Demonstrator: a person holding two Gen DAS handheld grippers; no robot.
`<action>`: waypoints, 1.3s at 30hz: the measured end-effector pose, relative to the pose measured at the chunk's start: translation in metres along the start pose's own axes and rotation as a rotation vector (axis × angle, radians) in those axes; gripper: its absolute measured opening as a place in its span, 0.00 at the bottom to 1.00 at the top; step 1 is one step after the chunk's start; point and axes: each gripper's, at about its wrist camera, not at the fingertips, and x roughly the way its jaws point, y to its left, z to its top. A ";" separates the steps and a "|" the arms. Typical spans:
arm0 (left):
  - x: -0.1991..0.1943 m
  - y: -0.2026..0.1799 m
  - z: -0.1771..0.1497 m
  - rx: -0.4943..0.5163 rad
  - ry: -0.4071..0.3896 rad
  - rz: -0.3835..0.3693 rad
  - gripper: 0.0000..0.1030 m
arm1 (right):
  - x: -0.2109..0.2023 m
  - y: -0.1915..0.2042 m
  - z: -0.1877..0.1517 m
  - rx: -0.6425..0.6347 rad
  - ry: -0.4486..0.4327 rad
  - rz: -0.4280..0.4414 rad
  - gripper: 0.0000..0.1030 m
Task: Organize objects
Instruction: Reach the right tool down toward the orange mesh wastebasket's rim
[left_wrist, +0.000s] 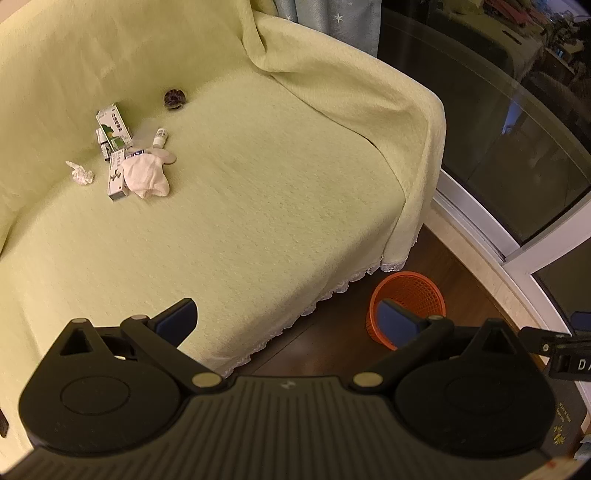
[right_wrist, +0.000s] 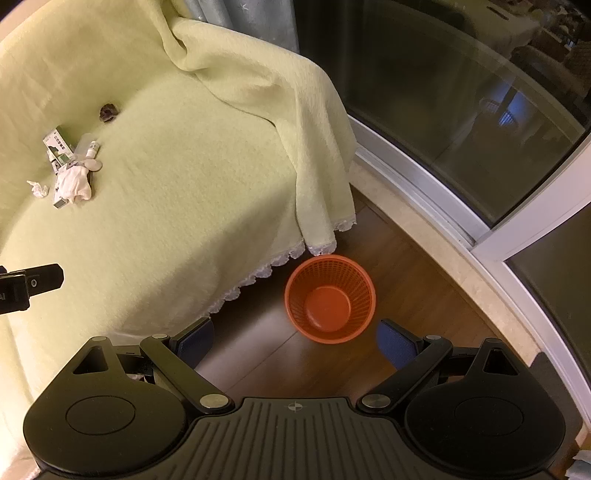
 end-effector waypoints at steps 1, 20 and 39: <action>0.002 -0.001 -0.001 -0.007 0.001 -0.001 0.99 | 0.002 -0.003 -0.001 -0.008 -0.001 0.001 0.90; 0.148 -0.046 -0.115 -0.210 0.035 0.059 0.99 | 0.207 -0.081 -0.086 -0.462 0.043 0.097 0.79; 0.304 -0.058 -0.182 -0.249 0.095 0.035 0.99 | 0.386 -0.102 -0.140 -0.962 0.024 0.154 0.58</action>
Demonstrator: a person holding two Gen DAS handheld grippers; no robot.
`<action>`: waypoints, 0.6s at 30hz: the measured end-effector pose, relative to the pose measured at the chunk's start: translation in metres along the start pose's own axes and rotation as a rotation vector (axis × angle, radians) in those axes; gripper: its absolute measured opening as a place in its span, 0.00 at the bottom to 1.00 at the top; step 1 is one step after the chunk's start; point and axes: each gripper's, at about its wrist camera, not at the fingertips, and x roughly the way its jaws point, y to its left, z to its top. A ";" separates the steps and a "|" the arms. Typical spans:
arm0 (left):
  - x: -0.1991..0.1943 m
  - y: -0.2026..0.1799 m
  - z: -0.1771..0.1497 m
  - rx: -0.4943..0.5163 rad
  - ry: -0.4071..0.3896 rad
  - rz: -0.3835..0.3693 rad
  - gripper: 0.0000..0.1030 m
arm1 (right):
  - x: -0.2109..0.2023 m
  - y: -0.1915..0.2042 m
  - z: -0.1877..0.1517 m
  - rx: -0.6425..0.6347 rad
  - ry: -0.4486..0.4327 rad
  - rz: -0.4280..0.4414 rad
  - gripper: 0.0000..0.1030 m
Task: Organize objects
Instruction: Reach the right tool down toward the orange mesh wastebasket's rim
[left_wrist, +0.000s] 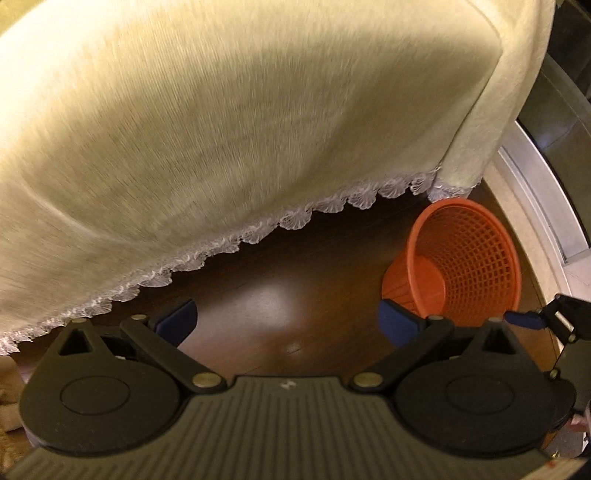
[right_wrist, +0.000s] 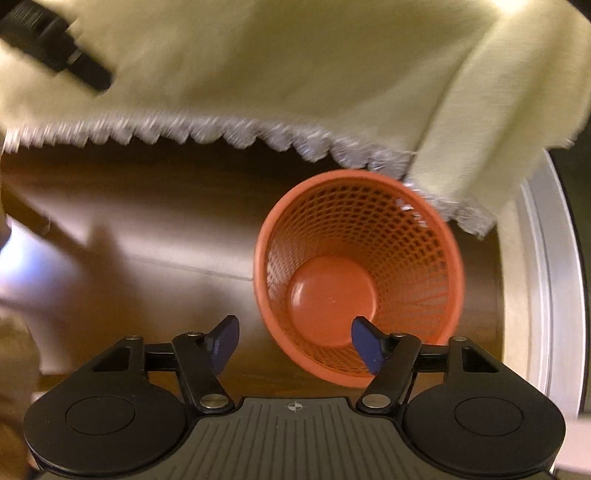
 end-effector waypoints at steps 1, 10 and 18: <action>0.006 0.000 -0.001 -0.001 0.001 -0.001 0.99 | 0.007 0.002 -0.002 -0.026 0.003 0.001 0.56; 0.040 -0.005 -0.014 0.004 0.020 -0.014 0.99 | 0.040 0.007 -0.029 -0.189 0.008 -0.001 0.49; 0.066 -0.006 -0.023 0.007 0.012 -0.027 0.99 | 0.085 0.015 -0.044 -0.438 -0.018 -0.027 0.30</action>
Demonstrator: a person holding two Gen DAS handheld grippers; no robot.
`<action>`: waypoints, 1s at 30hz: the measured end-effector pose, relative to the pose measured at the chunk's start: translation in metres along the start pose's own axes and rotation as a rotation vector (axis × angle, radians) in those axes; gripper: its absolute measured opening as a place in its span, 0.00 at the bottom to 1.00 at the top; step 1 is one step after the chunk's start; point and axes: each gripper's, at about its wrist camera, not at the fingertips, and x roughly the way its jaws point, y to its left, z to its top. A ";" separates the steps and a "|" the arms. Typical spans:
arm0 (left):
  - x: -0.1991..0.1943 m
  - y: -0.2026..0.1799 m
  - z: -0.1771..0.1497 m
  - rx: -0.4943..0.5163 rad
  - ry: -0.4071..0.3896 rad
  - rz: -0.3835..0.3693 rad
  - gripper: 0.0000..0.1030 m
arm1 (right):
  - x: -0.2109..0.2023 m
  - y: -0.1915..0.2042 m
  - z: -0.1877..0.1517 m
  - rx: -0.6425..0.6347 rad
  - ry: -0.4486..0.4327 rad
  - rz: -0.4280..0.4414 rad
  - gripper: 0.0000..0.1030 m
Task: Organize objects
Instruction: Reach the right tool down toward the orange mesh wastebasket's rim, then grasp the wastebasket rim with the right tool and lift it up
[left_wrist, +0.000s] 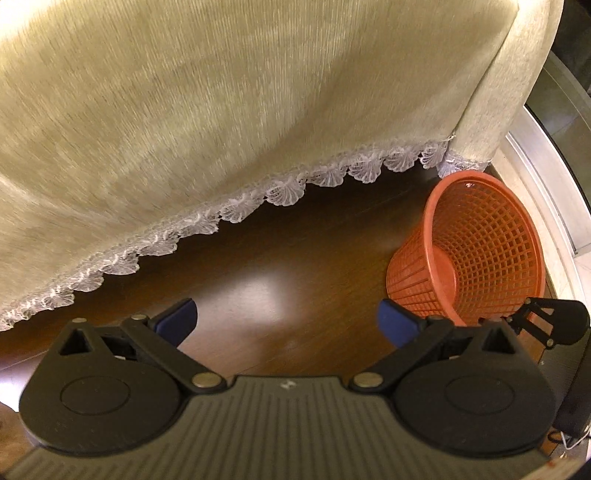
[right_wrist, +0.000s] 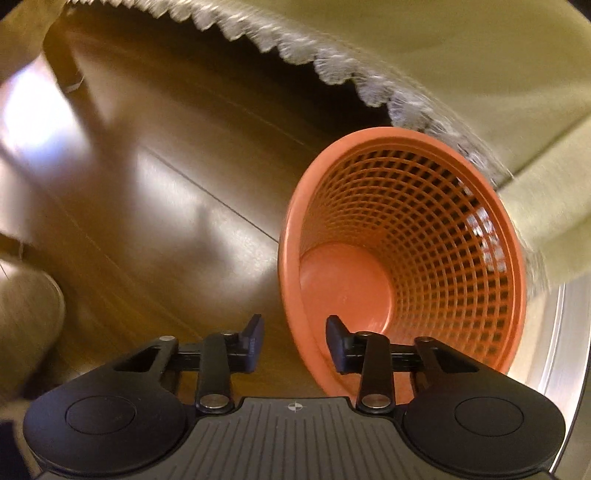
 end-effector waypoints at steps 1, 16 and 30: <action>0.002 0.001 -0.001 -0.001 0.001 -0.002 0.99 | 0.003 0.001 -0.001 -0.021 -0.004 -0.001 0.29; 0.015 0.005 -0.010 -0.027 0.026 -0.025 0.99 | 0.031 0.014 0.000 -0.298 -0.036 -0.044 0.07; -0.014 0.008 -0.004 -0.064 0.033 -0.044 0.99 | -0.007 0.009 0.017 -0.343 0.015 -0.035 0.07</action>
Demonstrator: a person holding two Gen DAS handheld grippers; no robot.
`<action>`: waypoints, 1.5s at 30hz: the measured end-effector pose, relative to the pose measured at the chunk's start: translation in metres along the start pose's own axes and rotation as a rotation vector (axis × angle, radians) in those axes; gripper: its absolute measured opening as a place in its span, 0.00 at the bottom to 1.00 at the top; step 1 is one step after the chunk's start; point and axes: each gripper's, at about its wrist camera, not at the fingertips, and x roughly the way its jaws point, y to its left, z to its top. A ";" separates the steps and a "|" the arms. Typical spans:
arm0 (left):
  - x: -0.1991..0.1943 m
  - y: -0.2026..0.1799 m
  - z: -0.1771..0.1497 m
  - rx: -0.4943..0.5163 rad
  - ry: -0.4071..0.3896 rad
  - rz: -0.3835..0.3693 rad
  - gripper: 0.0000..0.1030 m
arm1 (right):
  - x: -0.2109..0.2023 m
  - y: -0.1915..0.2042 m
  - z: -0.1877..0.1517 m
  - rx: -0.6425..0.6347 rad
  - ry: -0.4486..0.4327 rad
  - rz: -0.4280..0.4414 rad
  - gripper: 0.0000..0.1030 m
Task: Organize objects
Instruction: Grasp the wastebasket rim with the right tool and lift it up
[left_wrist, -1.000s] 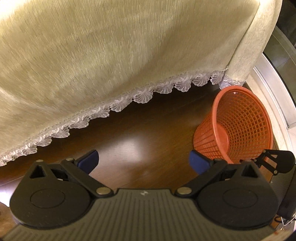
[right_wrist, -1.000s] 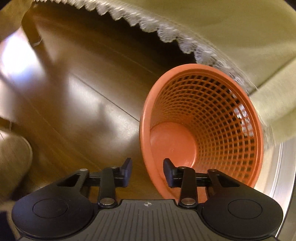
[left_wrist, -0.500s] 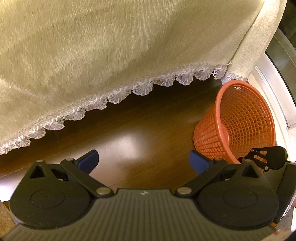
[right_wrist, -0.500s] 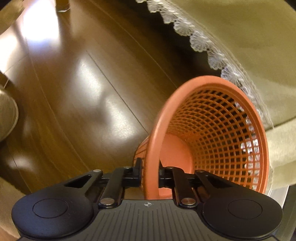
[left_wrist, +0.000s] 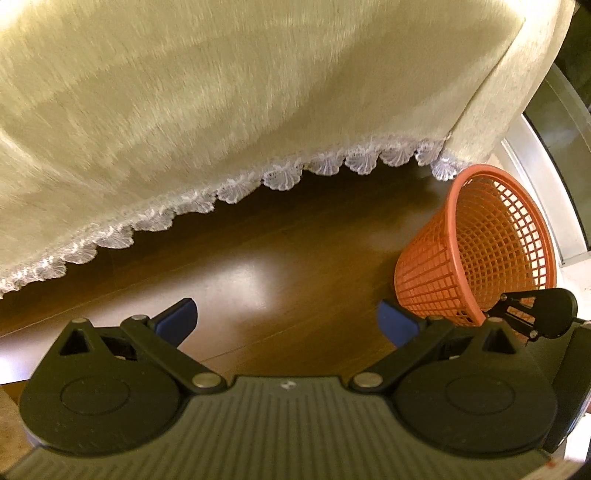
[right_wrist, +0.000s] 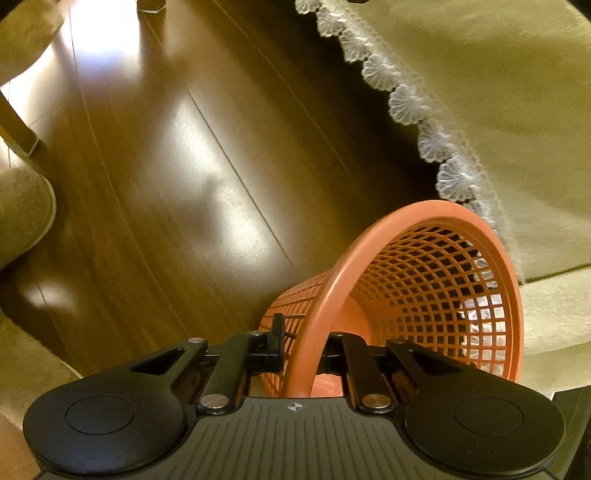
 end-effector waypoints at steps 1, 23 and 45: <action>-0.007 0.001 0.003 -0.004 -0.003 -0.001 0.99 | -0.007 -0.004 0.003 0.005 0.003 0.002 0.07; -0.282 0.052 0.160 -0.126 -0.208 0.038 0.99 | -0.314 -0.179 0.149 0.043 0.030 -0.115 0.07; -0.254 0.160 0.359 0.022 -0.276 -0.087 0.99 | -0.232 -0.344 0.279 0.149 0.242 -0.278 0.11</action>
